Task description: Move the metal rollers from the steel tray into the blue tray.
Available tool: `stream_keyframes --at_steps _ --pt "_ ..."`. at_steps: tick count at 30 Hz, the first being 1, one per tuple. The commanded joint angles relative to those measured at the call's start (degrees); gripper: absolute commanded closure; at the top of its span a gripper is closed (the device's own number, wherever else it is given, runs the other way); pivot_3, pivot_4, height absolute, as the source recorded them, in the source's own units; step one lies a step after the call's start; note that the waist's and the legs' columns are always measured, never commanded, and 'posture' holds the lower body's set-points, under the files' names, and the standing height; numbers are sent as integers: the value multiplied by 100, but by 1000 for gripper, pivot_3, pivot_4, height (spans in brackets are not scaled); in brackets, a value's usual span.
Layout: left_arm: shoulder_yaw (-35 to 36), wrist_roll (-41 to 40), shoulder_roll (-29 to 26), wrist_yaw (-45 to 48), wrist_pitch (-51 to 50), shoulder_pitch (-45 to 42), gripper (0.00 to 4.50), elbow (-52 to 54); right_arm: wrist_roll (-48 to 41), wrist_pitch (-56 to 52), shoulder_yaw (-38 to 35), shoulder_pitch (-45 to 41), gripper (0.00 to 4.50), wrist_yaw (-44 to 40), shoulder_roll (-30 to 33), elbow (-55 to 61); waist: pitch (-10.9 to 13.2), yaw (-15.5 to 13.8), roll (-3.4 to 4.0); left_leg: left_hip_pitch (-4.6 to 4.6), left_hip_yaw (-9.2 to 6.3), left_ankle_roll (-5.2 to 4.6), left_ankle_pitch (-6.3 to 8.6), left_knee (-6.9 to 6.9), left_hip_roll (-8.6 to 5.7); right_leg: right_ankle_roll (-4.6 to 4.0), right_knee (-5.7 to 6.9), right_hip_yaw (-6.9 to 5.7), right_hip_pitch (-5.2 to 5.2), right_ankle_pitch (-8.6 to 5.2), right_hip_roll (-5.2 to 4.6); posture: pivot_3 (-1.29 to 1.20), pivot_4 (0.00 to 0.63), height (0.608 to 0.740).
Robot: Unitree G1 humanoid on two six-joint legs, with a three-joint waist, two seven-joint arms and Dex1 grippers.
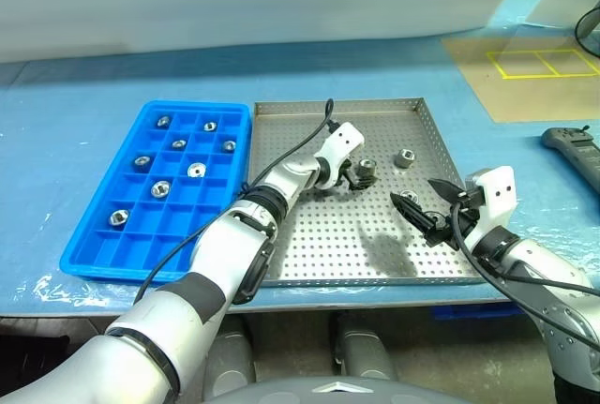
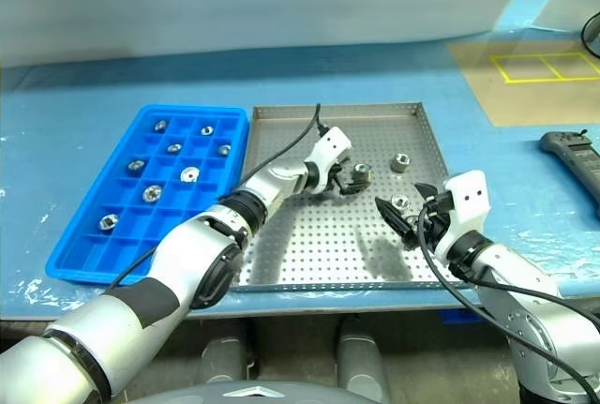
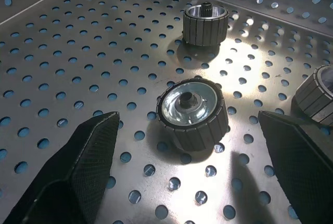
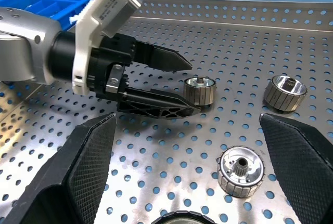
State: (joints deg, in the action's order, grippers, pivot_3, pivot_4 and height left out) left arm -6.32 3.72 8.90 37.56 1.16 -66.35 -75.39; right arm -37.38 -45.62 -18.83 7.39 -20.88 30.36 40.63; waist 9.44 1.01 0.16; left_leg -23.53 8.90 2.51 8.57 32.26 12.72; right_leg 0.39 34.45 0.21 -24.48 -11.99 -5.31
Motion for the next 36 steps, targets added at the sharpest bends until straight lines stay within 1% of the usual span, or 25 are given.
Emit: stream_keyframes --at_steps 1,4,5,10,11,17,24,27,31,36 --pt "29 43 438 -4 -1 -222 14 18 -187 -27 -112 153 0 182 -83 487 0 7 0 0 0 0 0 -1 0 0 -1 0 0 0 0 -579 150 740" --pt "67 15 482 1 -18 -229 570 4 -230 -39 -115 269 0 311 -129 630 0 18 0 -1 2 -2 1 -1 0 1 -6 1 0 0 -1 -596 150 740" --pt "70 15 495 -8 -23 -225 852 0 -244 -42 -128 293 0 353 -141 665 0 26 0 -2 2 -3 2 -2 0 1 -8 1 0 0 0 -602 150 740" --pt "155 -53 545 -105 -65 -203 2640 -14 -291 -46 -182 351 0 456 -136 739 0 110 0 -6 3 -5 4 -3 -1 2 -18 1 0 -1 -1 -619 150 740" --pt "171 -57 554 -120 -76 -197 2812 -18 -299 -44 -188 357 0 470 -131 745 0 127 0 -8 3 -6 5 -4 -1 2 -22 -1 0 0 -1 -619 150 740" --pt "314 -122 569 -119 -115 -205 2808 5 -349 -32 -168 333 0 526 -89 715 0 172 0 -15 4 -14 9 -10 -1 6 -46 -2 1 3 1 -607 150 740" --pt "459 -206 409 -35 -17 -318 2808 103 -326 -21 -4 128 0 471 -66 549 0 158 0 -19 16 -39 23 -8 -3 12 -72 1 10 8 -6 -569 150 740" --pt "563 -259 325 -164 93 -377 2808 186 -283 10 64 35 0 400 -42 422 0 147 0 -19 16 -40 23 -8 -2 11 -72 0 11 8 -6 -548 150 740" --pt "699 -402 194 -241 387 -309 2808 443 -218 58 208 -228 0 293 13 211 0 138 0 -15 17 -39 23 -4 -3 11 -70 1 15 9 -8 -521 150 740" --pt "763 -626 -29 176 302 9 2808 1029 -174 99 368 -482 0 83 93 -6 -1 120 1 -12 17 -40 23 -5 -2 11 -70 0 19 11 -8 -476 150 740"
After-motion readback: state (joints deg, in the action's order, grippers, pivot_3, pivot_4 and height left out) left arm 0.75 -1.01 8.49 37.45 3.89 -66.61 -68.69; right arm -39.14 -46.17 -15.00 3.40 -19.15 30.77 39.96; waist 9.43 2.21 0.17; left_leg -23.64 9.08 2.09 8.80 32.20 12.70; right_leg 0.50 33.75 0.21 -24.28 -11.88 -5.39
